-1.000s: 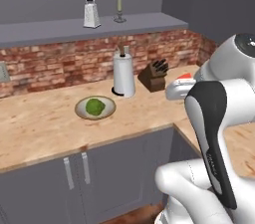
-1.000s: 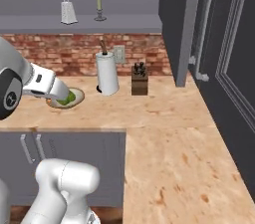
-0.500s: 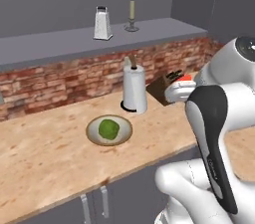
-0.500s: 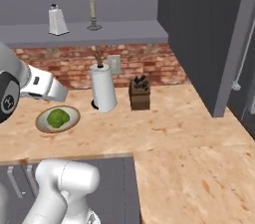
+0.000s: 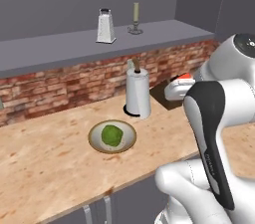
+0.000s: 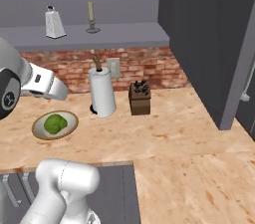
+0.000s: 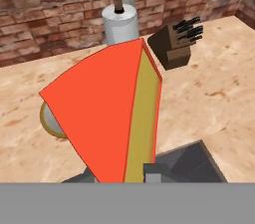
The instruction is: Pick the cheese from the fridge and the cheese grater from the cabinet and place them next to the salad bowl.
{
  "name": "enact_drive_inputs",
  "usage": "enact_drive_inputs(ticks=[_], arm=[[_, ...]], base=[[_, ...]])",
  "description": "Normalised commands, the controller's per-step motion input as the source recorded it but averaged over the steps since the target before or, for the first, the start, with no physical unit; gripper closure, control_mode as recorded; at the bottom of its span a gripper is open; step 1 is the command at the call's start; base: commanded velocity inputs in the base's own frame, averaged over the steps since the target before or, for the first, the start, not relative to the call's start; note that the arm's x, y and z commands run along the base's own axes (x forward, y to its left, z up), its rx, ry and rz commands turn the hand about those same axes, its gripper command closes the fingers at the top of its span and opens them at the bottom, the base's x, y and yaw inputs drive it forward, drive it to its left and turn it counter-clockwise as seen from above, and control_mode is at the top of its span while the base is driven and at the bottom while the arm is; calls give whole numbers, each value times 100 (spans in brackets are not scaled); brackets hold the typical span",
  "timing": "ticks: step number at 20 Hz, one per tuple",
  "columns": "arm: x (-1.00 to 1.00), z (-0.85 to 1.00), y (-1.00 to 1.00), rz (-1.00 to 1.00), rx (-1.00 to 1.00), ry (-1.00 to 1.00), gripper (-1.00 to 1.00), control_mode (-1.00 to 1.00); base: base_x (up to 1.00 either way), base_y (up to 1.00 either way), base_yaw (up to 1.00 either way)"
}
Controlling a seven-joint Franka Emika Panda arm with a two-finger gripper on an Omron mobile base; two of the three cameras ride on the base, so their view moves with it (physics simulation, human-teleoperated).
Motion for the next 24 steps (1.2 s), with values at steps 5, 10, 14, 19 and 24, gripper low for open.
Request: enact_drive_inputs(ticks=[5, 10, 14, 19, 24], arm=[[0, 0, 0, 0, 0, 0, 100, 100], [0, 0, 0, 0, 0, 0, 100, -100], [65, 0, -4, 17, 0, 6, 100, -100], [47, 1, -7, 17, 0, 18, 100, -100], [39, -7, 0, 3, -16, 33, 100, -100]], base=[[0, 0, 0], [0, 0, 0], [0, 0, 0], [0, 0, 0], [0, 0, 0]])
